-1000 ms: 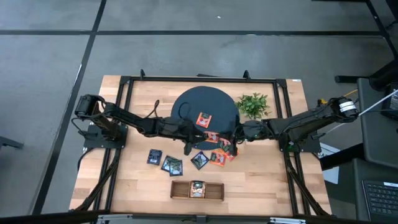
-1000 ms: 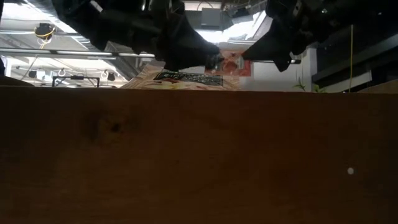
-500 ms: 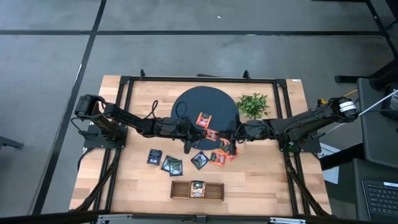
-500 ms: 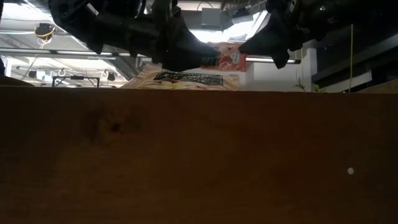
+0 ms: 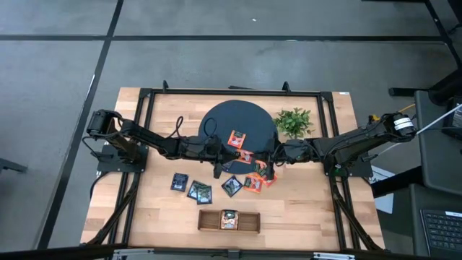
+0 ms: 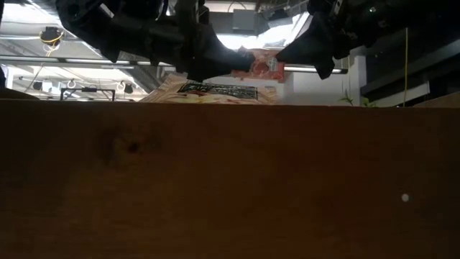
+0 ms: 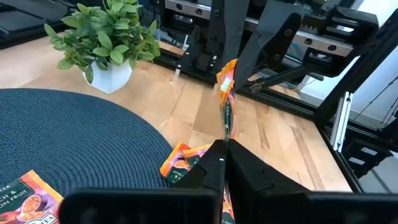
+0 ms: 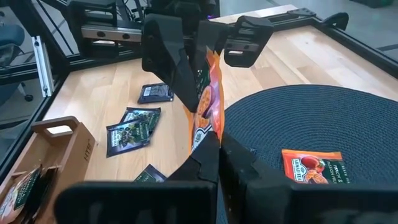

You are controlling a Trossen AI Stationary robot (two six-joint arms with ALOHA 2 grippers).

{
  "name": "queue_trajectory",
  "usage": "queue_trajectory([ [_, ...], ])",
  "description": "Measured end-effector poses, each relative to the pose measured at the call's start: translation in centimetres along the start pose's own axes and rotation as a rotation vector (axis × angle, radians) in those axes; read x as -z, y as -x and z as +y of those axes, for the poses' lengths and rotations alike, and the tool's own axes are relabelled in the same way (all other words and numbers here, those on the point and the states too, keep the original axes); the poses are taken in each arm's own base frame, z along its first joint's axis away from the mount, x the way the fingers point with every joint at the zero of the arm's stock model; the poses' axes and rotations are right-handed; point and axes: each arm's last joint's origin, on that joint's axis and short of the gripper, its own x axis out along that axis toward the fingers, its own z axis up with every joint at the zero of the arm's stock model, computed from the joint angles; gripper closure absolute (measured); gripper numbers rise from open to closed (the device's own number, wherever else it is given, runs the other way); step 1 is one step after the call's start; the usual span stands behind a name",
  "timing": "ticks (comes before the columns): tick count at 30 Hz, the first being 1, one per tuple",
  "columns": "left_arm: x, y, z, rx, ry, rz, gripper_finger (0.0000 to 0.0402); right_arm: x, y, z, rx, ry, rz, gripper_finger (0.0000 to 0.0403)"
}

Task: Pick & Place Tea
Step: Put the orange tea bag into the right section of the wooden organizer

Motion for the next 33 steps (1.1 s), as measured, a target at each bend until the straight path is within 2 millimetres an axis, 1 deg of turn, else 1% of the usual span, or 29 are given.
queue_trajectory([
  [5, 0.1, 0.0, -0.1, 0.035, 0.001, 0.015, 0.0398, 0.1, 0.0, 0.0, -0.010, 0.001, 0.007, 0.0396],
  [8, 0.3, 0.0, -0.4, 0.048, -0.001, 0.037, 0.0399, 0.2, 0.0, 0.2, -0.072, 0.006, 0.033, 0.0385],
  [12, 0.9, 0.1, -0.9, 0.062, -0.008, 0.079, 0.0399, 0.4, 0.1, 0.5, -0.183, -0.007, 0.078, 0.0344],
  [15, 1.1, 0.0, -1.2, 0.052, -0.013, 0.135, 0.0399, 0.6, 0.1, 0.6, -0.213, -0.036, 0.101, 0.0302],
  [19, 0.7, -0.5, -1.7, 0.049, -0.009, 0.238, 0.0399, 0.6, 0.1, 0.7, -0.262, -0.051, 0.121, 0.0252],
  [22, -0.1, -1.0, -2.2, 0.036, -0.022, 0.333, 0.0399, 0.6, 0.2, 0.8, -0.295, -0.052, 0.128, 0.0226],
  [24, -0.9, -1.2, -2.6, 0.030, -0.044, 0.392, 0.0399, 0.6, 0.2, 0.8, -0.294, -0.051, 0.128, 0.0218],
  [27, -2.0, -1.3, -3.1, 0.014, -0.079, 0.457, 0.0399, 0.6, 0.1, 0.8, -0.293, -0.047, 0.127, 0.0216],
  [30, -3.1, -1.5, -3.6, 0.023, -0.112, 0.478, 0.0399, 0.3, 0.0, 0.9, -0.296, -0.024, 0.119, 0.0221],
  [33, -3.4, -1.9, -3.8, 0.045, -0.132, 0.481, 0.0399, -0.1, -0.5, 1.2, -0.298, 0.007, 0.113, 0.0228],
])
